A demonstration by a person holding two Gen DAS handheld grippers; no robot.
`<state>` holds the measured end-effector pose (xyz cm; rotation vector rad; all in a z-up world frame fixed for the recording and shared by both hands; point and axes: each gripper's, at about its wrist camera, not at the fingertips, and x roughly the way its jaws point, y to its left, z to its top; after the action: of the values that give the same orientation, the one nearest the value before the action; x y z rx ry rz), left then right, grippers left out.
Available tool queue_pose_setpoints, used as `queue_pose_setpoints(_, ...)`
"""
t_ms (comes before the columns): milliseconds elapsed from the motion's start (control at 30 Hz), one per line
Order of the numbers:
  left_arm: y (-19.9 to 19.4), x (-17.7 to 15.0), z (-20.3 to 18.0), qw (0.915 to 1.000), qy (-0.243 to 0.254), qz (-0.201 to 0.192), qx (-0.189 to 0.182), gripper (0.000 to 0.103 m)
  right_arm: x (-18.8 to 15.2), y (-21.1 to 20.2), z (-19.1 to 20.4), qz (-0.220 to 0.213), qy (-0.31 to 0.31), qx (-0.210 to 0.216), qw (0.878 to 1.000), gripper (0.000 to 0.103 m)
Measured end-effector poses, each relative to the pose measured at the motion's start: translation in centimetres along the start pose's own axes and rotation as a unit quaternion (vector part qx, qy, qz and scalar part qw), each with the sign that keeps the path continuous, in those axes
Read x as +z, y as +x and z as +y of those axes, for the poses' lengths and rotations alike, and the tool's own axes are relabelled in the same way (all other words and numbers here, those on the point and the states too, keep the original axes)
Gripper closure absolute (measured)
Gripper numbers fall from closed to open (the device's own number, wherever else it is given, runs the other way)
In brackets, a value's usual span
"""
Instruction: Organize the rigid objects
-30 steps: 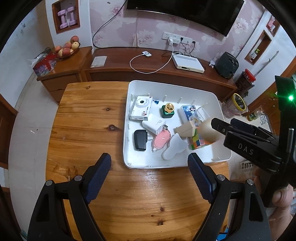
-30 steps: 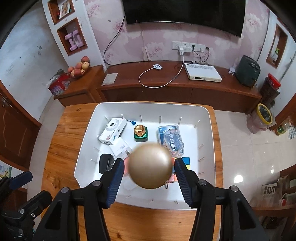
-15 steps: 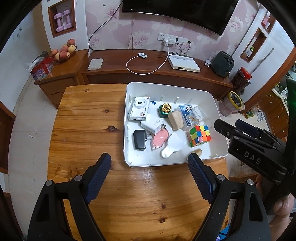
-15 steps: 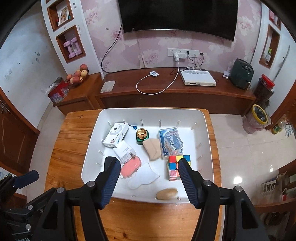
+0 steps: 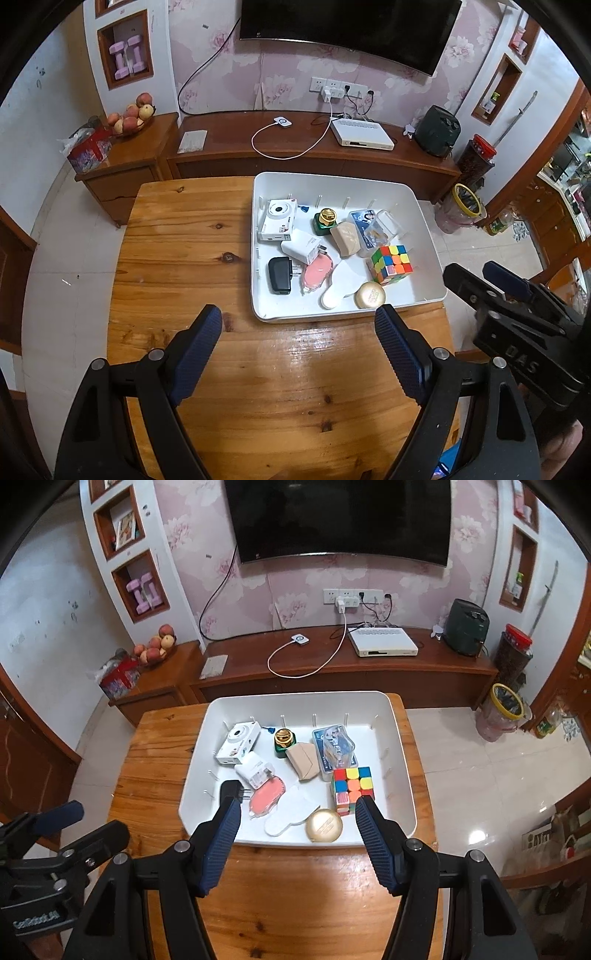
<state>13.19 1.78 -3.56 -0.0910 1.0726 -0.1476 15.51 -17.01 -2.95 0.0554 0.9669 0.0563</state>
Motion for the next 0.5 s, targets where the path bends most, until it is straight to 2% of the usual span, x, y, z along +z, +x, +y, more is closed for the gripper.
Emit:
queue_pose_setpoints(233, -2.2, -1.2, -0.5, 0.9995, 0.000, -0.029, 0.009, 0.016, -1.6, -3.8, 0.4, -0.042, 0.004, 0.007, 0.999, 0.033)
queue_pose_setpoints(500, -4.9, -2.8, -1.9, 0.9974, -0.010, -0.059, 0.041, 0.016, -3.2, -7.4, 1.2, -0.093, -0.029, -0.005, 0.995, 0.033)
